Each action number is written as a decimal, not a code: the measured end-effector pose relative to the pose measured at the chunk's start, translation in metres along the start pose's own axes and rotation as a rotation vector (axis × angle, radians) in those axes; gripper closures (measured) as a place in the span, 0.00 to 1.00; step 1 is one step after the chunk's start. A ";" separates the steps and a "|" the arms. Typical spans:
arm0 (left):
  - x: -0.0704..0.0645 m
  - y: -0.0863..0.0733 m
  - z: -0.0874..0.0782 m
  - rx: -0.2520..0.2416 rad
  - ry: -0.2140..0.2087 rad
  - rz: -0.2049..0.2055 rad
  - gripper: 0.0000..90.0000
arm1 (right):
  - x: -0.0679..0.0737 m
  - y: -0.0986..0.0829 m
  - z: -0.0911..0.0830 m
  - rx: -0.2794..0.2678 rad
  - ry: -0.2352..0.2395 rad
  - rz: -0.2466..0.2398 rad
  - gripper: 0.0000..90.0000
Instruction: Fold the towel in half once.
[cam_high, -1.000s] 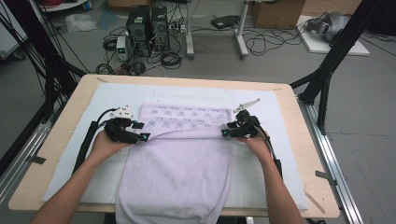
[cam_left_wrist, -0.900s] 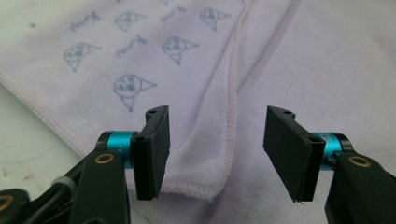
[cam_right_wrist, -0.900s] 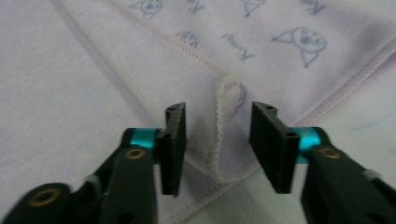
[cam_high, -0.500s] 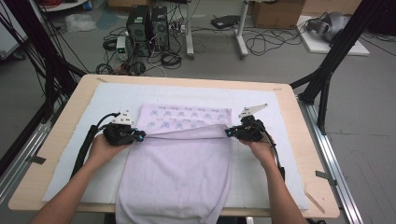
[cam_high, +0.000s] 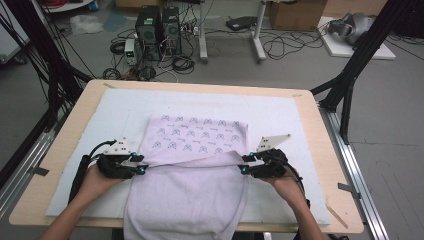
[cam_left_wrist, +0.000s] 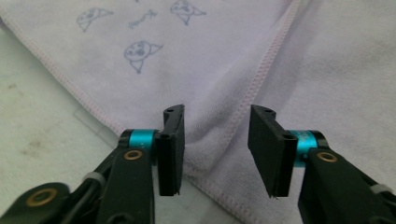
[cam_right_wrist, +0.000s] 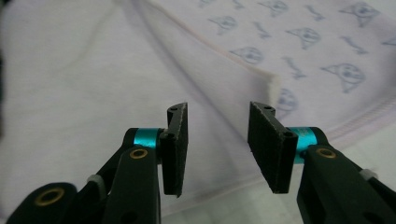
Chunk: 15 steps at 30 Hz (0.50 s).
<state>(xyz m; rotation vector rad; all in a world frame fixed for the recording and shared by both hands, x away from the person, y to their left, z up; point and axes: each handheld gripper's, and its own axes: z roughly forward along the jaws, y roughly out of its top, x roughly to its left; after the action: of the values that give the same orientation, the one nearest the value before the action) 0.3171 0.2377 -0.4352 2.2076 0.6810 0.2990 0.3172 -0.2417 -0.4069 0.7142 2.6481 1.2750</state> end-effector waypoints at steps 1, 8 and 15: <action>0.000 -0.001 0.000 0.001 0.003 -0.004 0.61 | 0.007 -0.003 -0.001 -0.002 0.015 0.002 0.62; 0.000 -0.004 0.004 -0.003 0.000 -0.004 0.70 | 0.042 -0.022 0.017 0.066 0.107 -0.061 0.62; -0.002 -0.005 0.001 -0.006 -0.005 0.003 0.84 | 0.054 -0.036 0.018 0.121 0.159 -0.124 0.78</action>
<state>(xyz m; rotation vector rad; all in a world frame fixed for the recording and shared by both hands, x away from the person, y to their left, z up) 0.3142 0.2390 -0.4400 2.2029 0.6736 0.2963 0.2618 -0.2231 -0.4402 0.4714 2.8658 1.1945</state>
